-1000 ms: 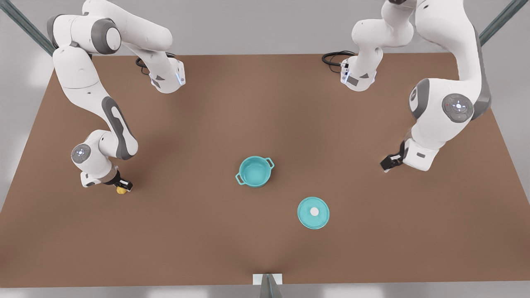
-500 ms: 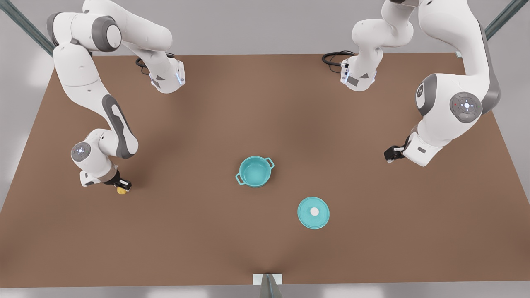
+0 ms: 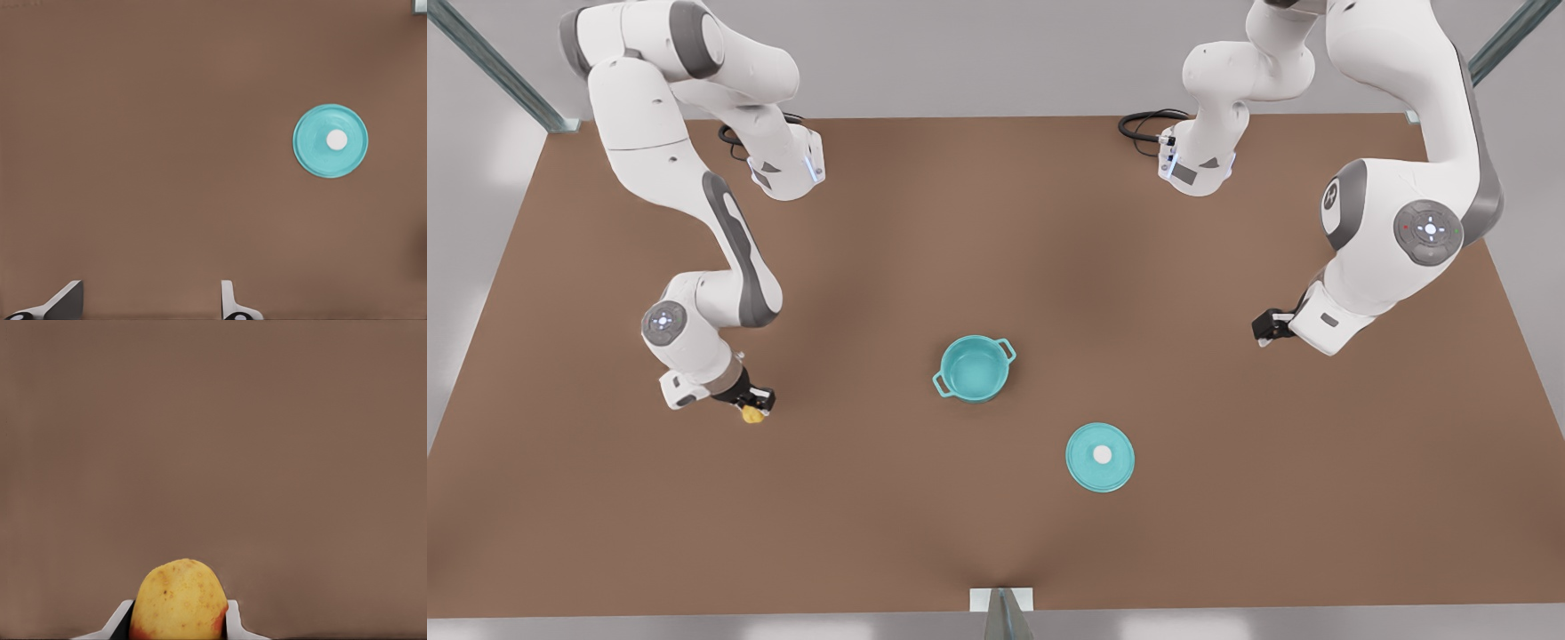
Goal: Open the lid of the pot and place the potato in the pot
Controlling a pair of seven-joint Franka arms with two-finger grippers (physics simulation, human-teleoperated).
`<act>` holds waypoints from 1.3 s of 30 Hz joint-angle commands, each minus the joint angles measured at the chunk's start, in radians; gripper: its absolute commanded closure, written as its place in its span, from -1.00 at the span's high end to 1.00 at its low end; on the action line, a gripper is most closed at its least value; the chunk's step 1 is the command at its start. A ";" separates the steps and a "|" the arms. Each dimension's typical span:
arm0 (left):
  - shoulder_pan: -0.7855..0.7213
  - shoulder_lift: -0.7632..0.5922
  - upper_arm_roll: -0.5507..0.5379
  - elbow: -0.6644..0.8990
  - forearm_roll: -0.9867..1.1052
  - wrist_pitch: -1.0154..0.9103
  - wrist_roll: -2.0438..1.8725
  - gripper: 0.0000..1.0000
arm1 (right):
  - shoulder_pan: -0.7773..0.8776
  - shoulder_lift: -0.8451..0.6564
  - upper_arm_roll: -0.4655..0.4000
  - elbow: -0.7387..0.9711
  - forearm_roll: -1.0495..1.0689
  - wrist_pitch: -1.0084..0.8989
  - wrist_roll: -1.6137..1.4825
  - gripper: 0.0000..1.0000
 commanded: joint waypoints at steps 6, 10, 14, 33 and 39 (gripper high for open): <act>0.002 0.001 0.000 -0.001 0.001 -0.002 0.067 1.00 | 0.175 -0.006 0.001 0.161 0.024 -0.294 0.567 0.12; 0.002 0.001 0.000 -0.001 0.001 -0.002 0.067 1.00 | 0.269 0.018 -0.002 0.251 0.032 -0.376 0.708 0.12; 0.002 0.001 0.000 -0.002 0.001 -0.002 0.067 1.00 | 0.370 0.086 -0.005 0.380 0.036 -0.426 0.850 0.12; 0.002 0.001 0.000 -0.004 0.001 -0.002 0.067 1.00 | 0.663 0.310 -0.082 0.566 0.074 -0.461 1.055 0.13; 0.002 0.002 0.000 -0.004 0.001 -0.002 0.067 1.00 | 0.680 0.318 -0.104 0.575 0.081 -0.461 1.044 1.00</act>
